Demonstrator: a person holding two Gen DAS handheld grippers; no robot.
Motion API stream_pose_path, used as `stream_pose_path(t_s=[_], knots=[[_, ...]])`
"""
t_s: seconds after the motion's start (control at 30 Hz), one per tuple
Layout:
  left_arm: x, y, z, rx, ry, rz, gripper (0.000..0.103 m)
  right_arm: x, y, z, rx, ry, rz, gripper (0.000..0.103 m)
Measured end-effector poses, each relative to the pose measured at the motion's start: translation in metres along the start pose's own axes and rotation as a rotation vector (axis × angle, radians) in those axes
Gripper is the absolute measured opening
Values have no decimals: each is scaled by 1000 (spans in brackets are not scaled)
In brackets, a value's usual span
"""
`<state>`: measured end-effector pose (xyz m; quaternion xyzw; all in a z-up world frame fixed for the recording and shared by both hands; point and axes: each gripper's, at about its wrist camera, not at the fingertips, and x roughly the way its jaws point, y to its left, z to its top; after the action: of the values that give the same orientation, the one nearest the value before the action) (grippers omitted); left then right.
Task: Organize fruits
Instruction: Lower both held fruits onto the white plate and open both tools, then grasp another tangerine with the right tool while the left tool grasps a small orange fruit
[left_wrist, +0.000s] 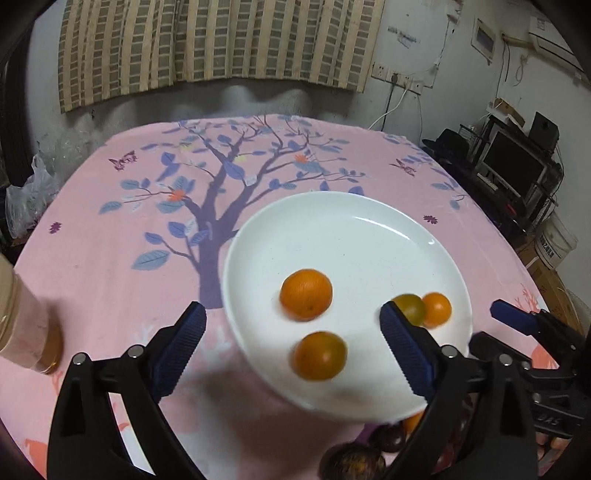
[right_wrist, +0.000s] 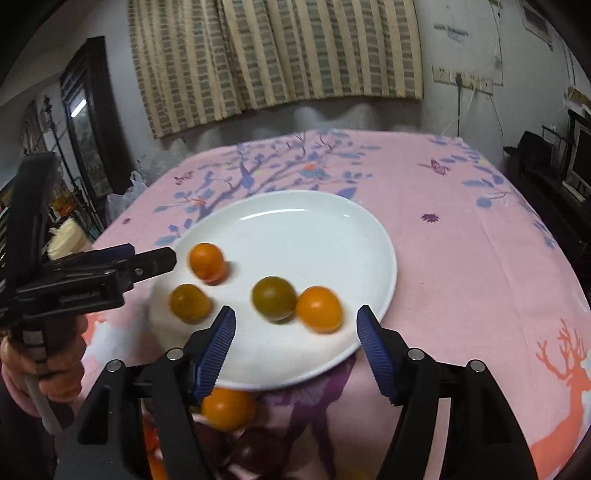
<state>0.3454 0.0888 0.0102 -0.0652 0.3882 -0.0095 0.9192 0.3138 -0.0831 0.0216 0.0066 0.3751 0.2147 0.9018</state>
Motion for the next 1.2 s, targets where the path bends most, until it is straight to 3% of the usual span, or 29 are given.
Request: stream_pose_path(t_s=[0.17,0.33,0.53,0.9,1.2], knots=[[-28,14,-29,14,-13,8,96,-35,28,-38,-11,21,201,70],[-41,40,-58,-37,-33,147,96,-53,59,-85,-56,78,410,70],[-50,69,-70,-156,-15,110,96,-49,69,-103,-59,149,397,70],[-57,59,-77,-117,-27,101,96,-27,74,-103,-62,245,343,64],[-58,54,-81,-97,-21,101,96,-21,79,-104,-52,261,305,58]])
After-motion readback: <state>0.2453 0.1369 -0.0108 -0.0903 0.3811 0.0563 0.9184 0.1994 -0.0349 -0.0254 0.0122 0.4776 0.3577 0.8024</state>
